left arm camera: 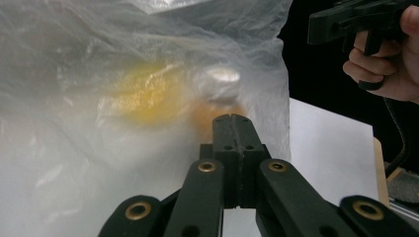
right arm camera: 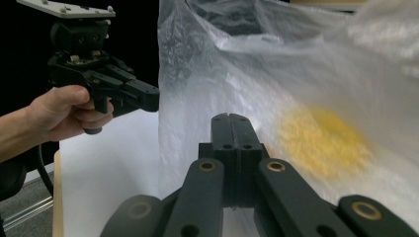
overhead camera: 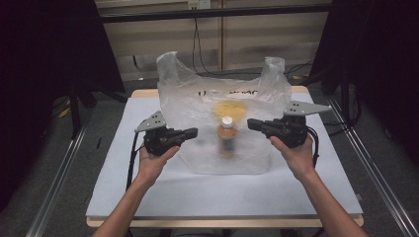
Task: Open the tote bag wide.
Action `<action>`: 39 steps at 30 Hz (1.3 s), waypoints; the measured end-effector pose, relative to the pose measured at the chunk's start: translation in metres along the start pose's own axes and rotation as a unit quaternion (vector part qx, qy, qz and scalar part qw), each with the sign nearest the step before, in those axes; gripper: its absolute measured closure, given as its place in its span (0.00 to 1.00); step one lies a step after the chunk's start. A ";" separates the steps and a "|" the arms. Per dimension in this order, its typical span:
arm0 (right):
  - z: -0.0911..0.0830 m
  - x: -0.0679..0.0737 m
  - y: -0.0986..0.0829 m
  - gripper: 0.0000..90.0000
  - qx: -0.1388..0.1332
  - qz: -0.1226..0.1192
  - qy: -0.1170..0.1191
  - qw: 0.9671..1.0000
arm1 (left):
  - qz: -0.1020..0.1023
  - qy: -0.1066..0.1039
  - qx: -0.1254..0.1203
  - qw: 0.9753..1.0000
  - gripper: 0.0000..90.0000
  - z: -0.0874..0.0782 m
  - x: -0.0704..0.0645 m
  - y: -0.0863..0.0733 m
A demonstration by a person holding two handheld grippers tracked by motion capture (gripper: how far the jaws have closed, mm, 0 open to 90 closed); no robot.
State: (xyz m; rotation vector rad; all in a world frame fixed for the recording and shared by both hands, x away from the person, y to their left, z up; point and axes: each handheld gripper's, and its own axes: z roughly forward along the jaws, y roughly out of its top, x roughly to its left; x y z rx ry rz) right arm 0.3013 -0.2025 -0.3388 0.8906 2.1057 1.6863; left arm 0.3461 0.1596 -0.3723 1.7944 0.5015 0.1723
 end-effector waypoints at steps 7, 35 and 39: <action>0.007 0.003 0.027 1.00 -0.008 -0.013 0.000 1.000 | 0.004 -0.006 -0.010 1.000 1.00 0.005 0.000 0.018; 0.046 -0.016 0.070 1.00 0.004 -0.014 -0.039 0.999 | 0.013 0.001 -0.034 0.999 1.00 0.038 0.018 0.092; 0.050 -0.020 0.075 1.00 0.014 -0.016 -0.055 0.998 | 0.003 0.008 -0.030 0.999 1.00 0.047 0.027 0.098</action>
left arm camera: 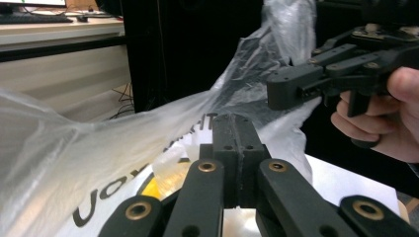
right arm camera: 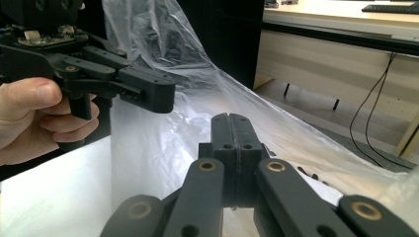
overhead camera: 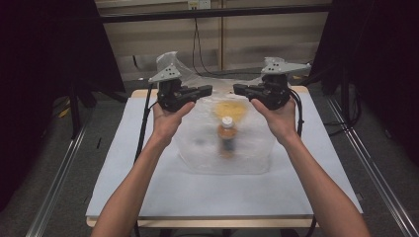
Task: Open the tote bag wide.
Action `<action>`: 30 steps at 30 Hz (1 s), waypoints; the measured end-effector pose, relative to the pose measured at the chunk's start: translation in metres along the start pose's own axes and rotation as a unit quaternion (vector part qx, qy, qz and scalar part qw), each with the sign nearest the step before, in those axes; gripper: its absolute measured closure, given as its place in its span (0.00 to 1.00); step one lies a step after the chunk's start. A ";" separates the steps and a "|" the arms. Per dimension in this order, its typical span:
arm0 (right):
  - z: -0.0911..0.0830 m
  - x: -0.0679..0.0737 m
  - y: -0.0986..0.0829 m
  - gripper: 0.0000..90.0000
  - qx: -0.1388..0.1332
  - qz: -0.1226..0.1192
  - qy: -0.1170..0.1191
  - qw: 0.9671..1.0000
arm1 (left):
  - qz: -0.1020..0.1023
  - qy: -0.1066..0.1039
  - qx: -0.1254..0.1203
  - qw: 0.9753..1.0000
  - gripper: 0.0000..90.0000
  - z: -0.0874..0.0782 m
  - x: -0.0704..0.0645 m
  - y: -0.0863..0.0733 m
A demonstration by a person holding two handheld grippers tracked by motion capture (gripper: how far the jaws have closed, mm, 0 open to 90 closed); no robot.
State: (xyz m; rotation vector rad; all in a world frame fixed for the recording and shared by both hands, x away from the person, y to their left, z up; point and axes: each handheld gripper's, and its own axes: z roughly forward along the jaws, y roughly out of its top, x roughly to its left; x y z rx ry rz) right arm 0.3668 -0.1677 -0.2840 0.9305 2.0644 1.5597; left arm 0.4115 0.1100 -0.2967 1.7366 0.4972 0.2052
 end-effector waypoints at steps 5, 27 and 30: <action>0.006 -0.003 -0.004 1.00 0.008 0.010 -0.006 1.000 | -0.011 0.003 0.010 1.000 1.00 0.008 0.007 -0.004; 0.023 -0.009 -0.056 1.00 0.059 0.029 -0.022 0.998 | -0.007 0.003 0.080 0.997 1.00 0.035 0.006 -0.055; 0.023 -0.009 -0.064 1.00 0.064 0.034 -0.020 0.997 | -0.006 -0.002 0.083 0.996 1.00 0.036 0.003 -0.062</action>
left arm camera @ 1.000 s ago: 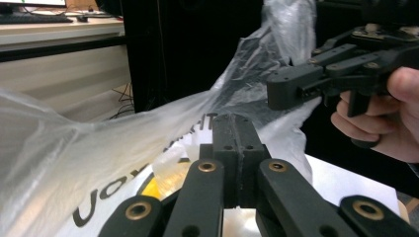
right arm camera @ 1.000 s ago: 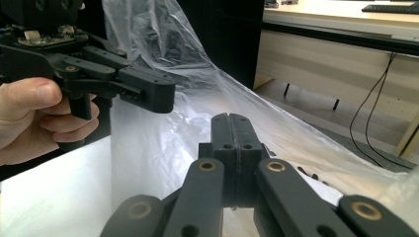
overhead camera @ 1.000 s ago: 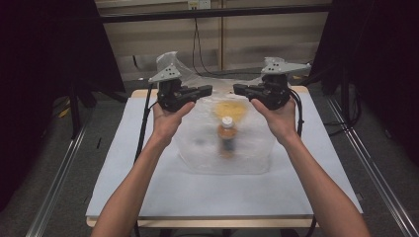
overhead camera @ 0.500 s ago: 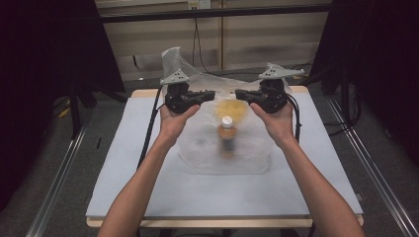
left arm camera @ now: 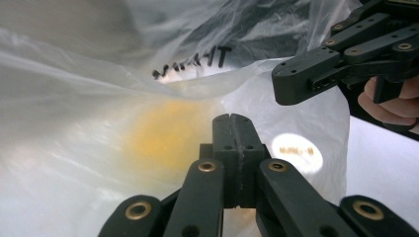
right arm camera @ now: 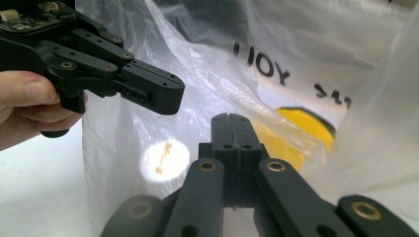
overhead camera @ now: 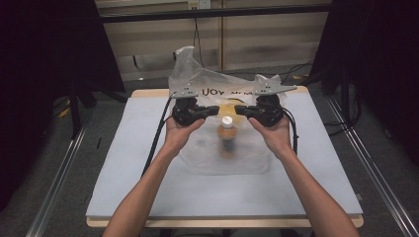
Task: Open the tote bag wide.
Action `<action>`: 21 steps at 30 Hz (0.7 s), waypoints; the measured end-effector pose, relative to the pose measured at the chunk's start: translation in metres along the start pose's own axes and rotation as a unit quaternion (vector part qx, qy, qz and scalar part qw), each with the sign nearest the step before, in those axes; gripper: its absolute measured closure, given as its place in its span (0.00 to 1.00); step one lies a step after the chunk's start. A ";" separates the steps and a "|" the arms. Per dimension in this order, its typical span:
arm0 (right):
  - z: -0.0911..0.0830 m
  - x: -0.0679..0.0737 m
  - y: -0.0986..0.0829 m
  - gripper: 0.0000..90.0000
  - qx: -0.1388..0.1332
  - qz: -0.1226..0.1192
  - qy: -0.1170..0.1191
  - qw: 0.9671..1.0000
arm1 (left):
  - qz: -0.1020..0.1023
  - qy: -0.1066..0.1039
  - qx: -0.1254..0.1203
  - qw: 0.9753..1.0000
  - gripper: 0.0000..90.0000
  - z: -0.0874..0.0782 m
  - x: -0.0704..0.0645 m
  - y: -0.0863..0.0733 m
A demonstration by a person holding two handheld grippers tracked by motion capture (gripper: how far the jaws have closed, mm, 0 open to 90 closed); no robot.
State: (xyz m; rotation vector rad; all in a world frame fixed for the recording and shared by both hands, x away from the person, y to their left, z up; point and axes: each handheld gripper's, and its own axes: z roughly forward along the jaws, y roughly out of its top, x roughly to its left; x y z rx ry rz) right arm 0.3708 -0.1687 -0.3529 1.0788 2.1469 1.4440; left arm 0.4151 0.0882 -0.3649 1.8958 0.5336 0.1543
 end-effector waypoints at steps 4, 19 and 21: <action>0.001 0.000 -0.008 1.00 0.003 0.004 0.004 1.000 | -0.002 -0.001 0.007 1.000 1.00 0.003 -0.003 -0.006; -0.003 0.013 -0.043 1.00 0.012 0.009 0.029 0.999 | 0.002 -0.009 0.018 1.000 1.00 -0.001 -0.015 -0.035; -0.003 0.012 -0.047 1.00 0.010 0.012 0.030 0.999 | 0.000 -0.011 0.019 1.000 1.00 -0.002 -0.014 -0.039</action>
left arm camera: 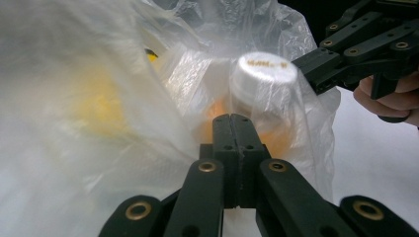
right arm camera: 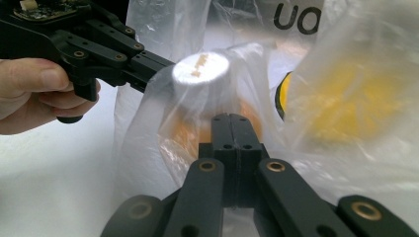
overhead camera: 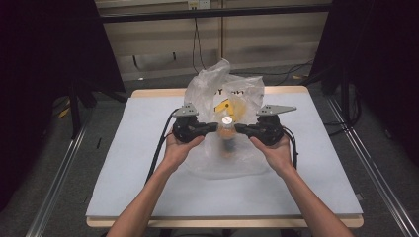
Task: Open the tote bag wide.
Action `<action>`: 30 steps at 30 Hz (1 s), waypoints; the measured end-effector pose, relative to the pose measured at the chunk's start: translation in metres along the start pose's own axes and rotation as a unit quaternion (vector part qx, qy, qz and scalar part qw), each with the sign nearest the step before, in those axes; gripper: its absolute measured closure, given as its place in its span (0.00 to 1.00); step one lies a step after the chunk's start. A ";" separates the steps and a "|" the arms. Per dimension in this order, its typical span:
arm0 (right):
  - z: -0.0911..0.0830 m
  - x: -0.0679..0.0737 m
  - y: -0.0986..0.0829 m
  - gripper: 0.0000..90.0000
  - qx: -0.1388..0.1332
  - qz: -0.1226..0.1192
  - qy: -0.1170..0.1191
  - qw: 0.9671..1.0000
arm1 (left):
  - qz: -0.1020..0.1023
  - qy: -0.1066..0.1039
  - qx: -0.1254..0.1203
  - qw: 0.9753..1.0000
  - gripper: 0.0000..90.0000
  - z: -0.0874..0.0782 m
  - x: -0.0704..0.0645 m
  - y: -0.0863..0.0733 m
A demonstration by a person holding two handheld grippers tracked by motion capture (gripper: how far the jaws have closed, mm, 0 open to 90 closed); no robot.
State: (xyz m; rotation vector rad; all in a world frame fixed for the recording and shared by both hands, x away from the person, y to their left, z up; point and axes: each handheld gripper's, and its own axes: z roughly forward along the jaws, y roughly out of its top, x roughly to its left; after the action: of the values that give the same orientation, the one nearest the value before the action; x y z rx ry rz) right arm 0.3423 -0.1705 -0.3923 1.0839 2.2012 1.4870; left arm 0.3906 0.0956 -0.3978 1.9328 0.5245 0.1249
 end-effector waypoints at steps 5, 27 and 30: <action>0.000 0.002 -0.007 1.00 -0.001 0.003 0.007 1.000 | -0.003 -0.004 -0.002 1.000 1.00 -0.001 -0.001 -0.008; 0.023 -0.007 -0.056 1.00 0.052 0.016 0.005 0.999 | -0.020 -0.002 0.084 0.996 1.00 0.026 0.008 -0.060; 0.028 -0.011 -0.062 1.00 0.067 0.007 -0.006 0.998 | -0.029 0.005 0.093 0.995 1.00 0.030 0.013 -0.068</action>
State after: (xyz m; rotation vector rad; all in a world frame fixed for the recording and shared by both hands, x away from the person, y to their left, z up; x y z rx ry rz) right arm 0.3392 -0.1714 -0.4612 1.1495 2.3186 1.3507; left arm 0.3911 0.0978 -0.4732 2.0973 0.6167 0.0505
